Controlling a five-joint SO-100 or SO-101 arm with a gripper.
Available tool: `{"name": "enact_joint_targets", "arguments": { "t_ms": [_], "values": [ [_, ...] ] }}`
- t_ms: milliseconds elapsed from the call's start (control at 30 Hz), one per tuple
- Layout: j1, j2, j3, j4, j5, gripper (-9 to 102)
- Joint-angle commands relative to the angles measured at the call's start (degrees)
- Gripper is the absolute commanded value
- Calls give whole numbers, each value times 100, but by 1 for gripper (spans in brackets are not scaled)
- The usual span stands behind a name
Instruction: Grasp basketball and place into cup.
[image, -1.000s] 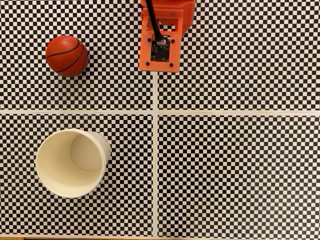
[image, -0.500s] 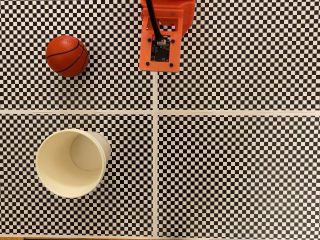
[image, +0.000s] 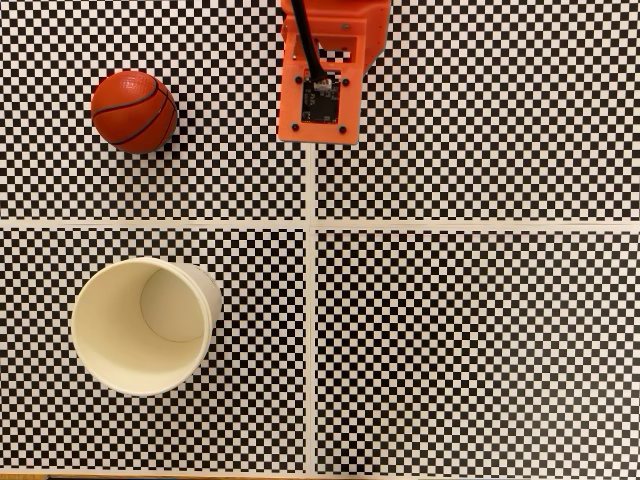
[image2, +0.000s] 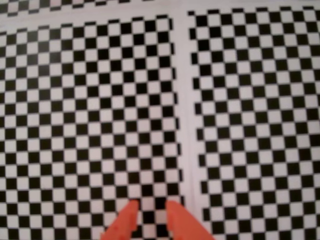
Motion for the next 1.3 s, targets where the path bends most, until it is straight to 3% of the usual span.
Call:
{"name": "enact_joint_targets", "arguments": {
  "t_ms": [0,533,967,1267],
  "values": [
    [-88,62,202,26,-35,0],
    [88,62,114,-246,-35,0],
    [501,62,-1151,-237,-79,0],
    [290,62,-1828,-1213,158,0]
  ]
}}
